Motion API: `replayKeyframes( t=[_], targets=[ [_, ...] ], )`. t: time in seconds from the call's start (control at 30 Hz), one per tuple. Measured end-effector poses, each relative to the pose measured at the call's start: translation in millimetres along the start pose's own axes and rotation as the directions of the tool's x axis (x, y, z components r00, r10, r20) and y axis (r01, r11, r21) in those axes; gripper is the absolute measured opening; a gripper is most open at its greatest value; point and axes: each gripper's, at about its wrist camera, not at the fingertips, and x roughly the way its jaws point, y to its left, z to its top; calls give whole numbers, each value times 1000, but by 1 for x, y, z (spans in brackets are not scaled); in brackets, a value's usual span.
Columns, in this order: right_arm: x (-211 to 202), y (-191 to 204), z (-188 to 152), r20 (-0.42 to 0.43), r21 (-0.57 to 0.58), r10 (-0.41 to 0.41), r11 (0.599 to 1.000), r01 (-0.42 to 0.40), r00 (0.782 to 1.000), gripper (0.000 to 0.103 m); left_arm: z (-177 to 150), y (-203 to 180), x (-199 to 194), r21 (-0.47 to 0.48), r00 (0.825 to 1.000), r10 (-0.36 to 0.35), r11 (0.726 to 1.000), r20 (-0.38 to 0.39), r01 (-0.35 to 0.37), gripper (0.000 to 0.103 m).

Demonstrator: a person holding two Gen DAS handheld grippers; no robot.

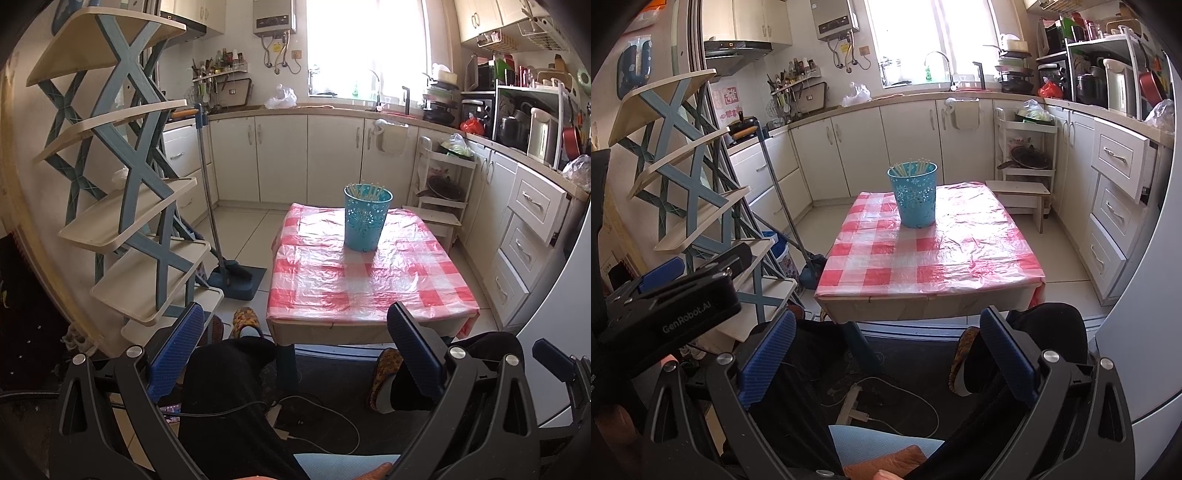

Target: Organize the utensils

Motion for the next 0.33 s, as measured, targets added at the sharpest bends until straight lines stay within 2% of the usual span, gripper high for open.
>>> replayKeyframes(
  t=[0.33],
  targets=[
    [1,0,5,0,-4,-18,1000,18,1000,96,3,-1,7,-1,999,12,1000,-33,-12,95]
  ],
)
